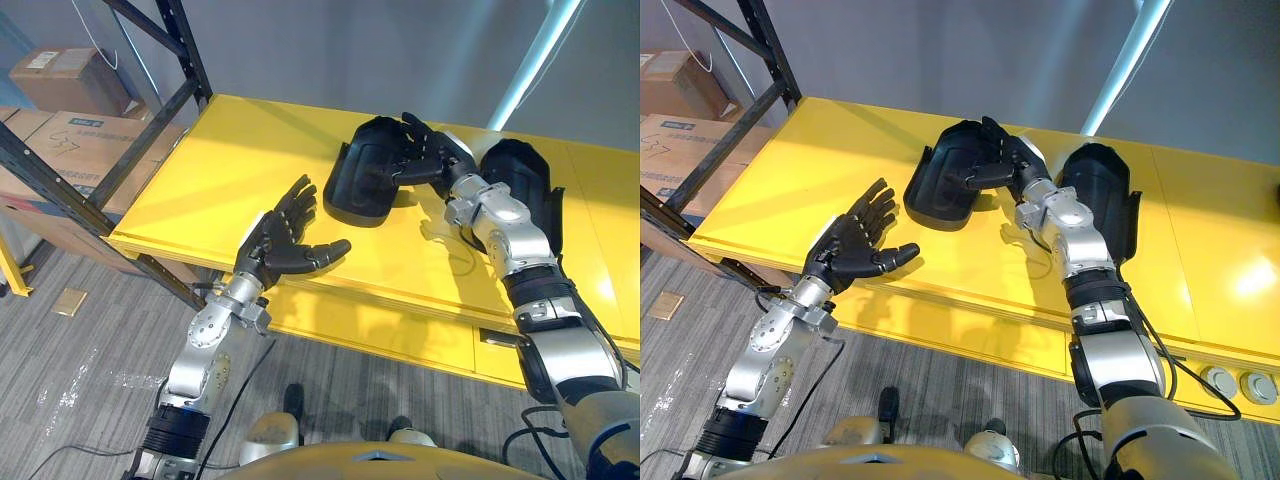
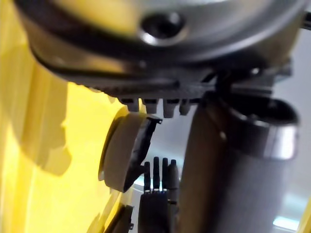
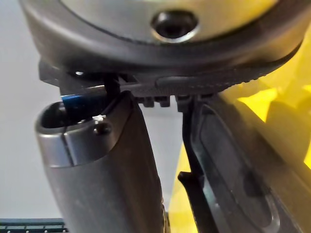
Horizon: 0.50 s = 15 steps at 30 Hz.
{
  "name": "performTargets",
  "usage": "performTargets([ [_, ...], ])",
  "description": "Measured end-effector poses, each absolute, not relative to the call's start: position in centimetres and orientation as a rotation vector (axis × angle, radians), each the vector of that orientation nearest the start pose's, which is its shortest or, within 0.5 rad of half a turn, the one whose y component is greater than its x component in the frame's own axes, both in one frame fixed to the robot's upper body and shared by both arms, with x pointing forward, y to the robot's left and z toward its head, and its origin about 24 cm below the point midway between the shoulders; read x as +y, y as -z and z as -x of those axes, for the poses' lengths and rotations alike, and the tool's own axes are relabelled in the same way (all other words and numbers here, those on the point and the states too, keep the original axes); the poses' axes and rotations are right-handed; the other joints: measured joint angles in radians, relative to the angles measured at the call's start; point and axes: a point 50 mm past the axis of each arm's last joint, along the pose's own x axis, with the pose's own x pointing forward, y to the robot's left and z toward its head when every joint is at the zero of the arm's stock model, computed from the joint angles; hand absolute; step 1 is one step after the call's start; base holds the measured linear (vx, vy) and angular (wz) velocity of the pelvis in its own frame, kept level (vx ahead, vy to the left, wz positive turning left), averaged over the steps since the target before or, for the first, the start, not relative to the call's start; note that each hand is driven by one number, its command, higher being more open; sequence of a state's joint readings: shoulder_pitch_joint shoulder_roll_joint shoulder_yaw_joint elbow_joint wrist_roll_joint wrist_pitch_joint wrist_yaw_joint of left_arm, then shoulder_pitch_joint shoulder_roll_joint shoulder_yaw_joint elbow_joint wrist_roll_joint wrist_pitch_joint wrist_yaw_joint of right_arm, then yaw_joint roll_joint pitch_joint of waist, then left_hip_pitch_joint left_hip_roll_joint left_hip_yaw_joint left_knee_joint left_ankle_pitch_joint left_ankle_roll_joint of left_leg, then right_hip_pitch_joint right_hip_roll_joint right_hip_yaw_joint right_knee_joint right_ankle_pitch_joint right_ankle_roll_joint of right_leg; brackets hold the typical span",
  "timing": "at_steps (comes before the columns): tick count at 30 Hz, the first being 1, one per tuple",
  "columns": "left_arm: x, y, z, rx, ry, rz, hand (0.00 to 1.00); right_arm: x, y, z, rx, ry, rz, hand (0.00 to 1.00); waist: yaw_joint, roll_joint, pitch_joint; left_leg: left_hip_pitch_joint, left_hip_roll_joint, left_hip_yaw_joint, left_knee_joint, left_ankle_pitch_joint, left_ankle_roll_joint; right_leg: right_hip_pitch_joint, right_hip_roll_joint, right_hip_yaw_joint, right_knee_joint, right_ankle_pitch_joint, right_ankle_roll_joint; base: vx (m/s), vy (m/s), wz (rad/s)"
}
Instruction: Walk over and take three plastic housings, then place them on the shelf
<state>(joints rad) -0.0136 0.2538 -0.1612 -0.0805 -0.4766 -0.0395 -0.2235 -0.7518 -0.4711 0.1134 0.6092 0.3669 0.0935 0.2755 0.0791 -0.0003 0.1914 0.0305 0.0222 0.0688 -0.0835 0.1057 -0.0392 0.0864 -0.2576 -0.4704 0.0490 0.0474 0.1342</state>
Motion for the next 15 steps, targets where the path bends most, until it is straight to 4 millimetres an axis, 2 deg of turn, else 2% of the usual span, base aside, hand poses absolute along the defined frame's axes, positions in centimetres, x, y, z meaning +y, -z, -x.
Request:
performTargets([
  [10,12.8,-6.8,-27.6,-0.075,0.391,0.136,1.0,-19.5,-15.5,-38.6,-0.032,-0.289,0.147,1.0,-0.002,0.0,0.0,0.003,0.007,0.001,0.0,0.006,-0.004,0.0,0.008,0.006,0.0,0.0,0.0,0.0,-0.002,0.0],
  [15,12.8,-6.9,-28.4,-0.074,0.351,0.103,1.0,-19.4,-15.3,-38.6,-0.021,-0.295,0.153,1.0,-0.005,0.0,0.001,0.006,0.007,0.005,0.0,0.01,-0.006,0.001,0.01,0.01,0.0,-0.001,-0.001,-0.01,-0.006,-0.02],
])
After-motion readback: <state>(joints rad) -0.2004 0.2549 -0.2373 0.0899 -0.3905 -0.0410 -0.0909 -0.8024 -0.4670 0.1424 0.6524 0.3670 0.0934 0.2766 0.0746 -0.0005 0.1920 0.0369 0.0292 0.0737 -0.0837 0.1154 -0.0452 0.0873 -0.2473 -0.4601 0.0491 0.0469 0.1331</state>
